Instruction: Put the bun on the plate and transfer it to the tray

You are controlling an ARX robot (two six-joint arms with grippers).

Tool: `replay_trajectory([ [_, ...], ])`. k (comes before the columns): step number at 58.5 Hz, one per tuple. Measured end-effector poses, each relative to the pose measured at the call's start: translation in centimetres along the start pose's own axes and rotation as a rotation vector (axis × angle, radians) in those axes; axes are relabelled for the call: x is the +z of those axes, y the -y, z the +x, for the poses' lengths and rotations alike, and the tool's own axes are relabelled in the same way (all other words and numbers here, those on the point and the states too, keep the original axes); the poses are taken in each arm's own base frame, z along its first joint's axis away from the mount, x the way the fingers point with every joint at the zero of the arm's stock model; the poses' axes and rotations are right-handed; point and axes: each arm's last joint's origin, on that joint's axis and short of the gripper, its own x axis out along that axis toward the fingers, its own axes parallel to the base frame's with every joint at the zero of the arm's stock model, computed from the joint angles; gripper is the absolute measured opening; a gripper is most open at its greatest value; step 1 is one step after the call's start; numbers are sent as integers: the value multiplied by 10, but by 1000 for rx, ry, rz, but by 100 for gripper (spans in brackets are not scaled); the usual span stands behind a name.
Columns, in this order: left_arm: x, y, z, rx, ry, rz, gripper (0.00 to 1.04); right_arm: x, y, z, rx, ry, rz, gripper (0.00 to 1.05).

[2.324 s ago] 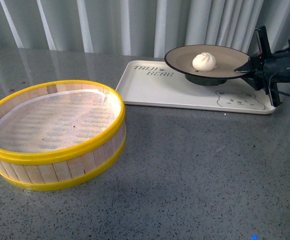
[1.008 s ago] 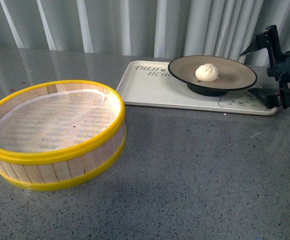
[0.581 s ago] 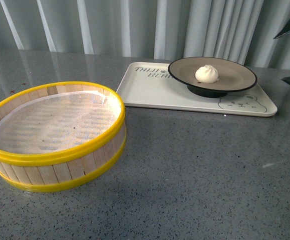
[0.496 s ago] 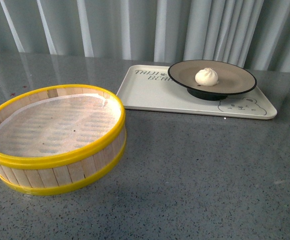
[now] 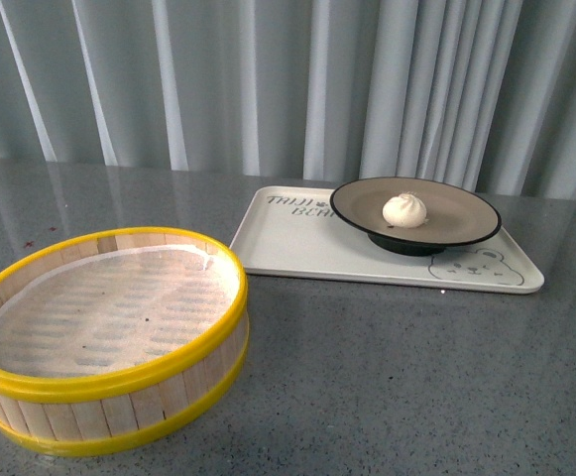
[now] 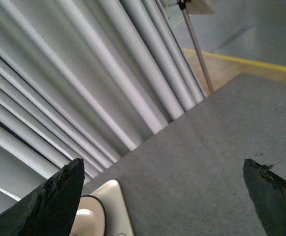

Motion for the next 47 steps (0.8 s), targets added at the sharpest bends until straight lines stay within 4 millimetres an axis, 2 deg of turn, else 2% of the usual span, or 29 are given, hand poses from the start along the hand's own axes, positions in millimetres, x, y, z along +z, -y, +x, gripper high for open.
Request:
replay_trajectory([
  [10,0,0,0,0,0,0,98,-5,27,-32,-3,47,-185,94],
  [13,0,0,0,0,0,0,98,-19,35,-52,215,-47,-336,80],
  [16,0,0,0,-2,0,0,98,-40,37,-74,346,-93,-433,68],
  [20,0,0,0,-1,0,0,98,-58,38,-93,374,-108,-473,55],
  [28,0,0,0,0,0,0,98,-81,38,-121,374,-96,-511,30],
  [37,0,0,0,0,0,0,98,-97,36,-137,365,-106,-520,3],
  [47,0,0,0,0,0,0,98,-105,31,-149,381,-86,-527,2],
])
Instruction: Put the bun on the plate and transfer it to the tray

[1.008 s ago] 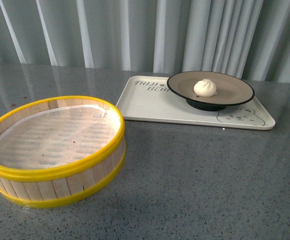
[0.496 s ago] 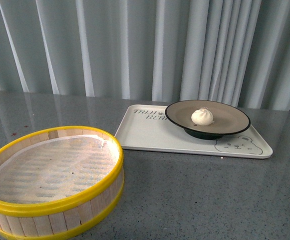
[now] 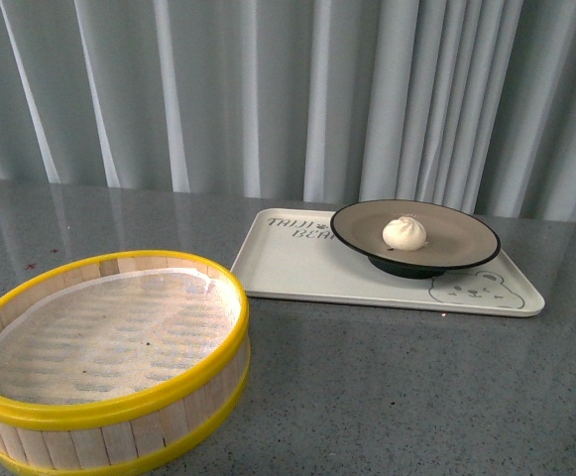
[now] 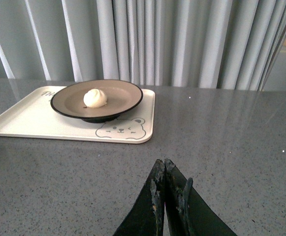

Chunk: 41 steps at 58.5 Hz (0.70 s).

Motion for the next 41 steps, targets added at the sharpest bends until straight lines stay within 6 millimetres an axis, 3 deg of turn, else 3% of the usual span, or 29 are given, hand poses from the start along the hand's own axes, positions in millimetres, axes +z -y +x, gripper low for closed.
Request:
replay_trajectory([
  [19,0,0,0,0,0,0,98,-3,-21,-15,1,4,-1,2],
  [41,0,0,0,0,0,0,98,-2,-22,-23,6,8,-2,2],
])
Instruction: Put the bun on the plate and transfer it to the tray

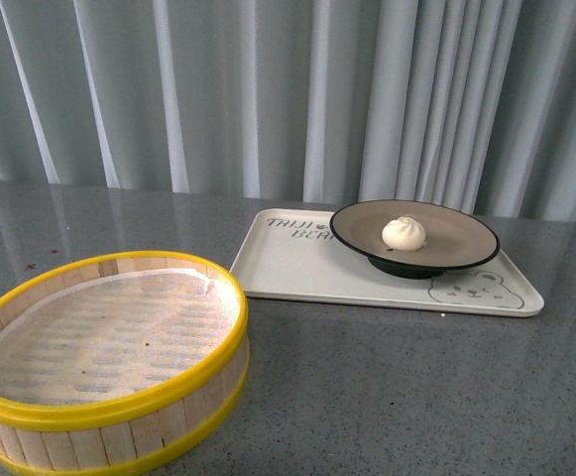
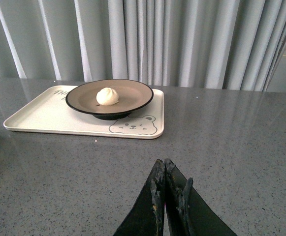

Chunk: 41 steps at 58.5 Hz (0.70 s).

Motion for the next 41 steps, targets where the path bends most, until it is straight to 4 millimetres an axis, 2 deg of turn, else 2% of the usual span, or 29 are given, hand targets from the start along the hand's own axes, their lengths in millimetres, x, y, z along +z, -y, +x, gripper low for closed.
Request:
replay_trajectory([
  [15,0,0,0,0,0,0,98,-1,0,-4,0,-1,0,2],
  [24,0,0,0,0,0,0,98,-3,0,-14,0,-8,0,2],
  [41,0,0,0,0,0,0,98,-3,0,-14,1,-7,-1,2],
])
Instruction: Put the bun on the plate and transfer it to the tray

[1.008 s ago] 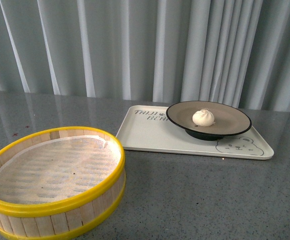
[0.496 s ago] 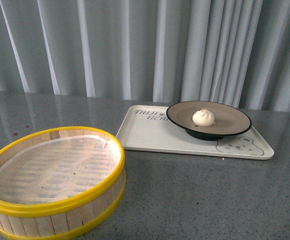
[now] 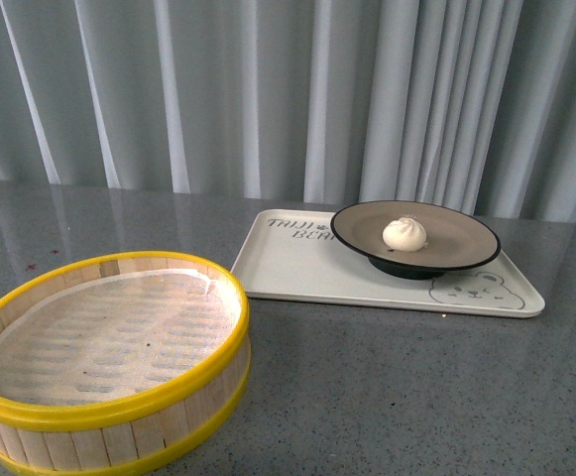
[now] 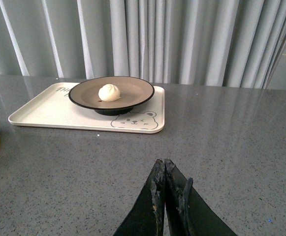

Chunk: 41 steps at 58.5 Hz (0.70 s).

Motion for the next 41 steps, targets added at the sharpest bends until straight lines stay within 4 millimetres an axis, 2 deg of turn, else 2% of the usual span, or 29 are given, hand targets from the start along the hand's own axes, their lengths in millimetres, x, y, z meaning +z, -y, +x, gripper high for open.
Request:
replay_trajectory([
  [2,0,0,0,0,0,0,98,0,0,0,0,0,-1,4],
  [5,0,0,0,0,0,0,98,0,0,0,-1,0,-1,12],
  [33,0,0,0,0,0,0,98,0,0,0,0,-1,-1,96],
  [41,0,0,0,0,0,0,98,0,0,0,0,-1,0,96],
])
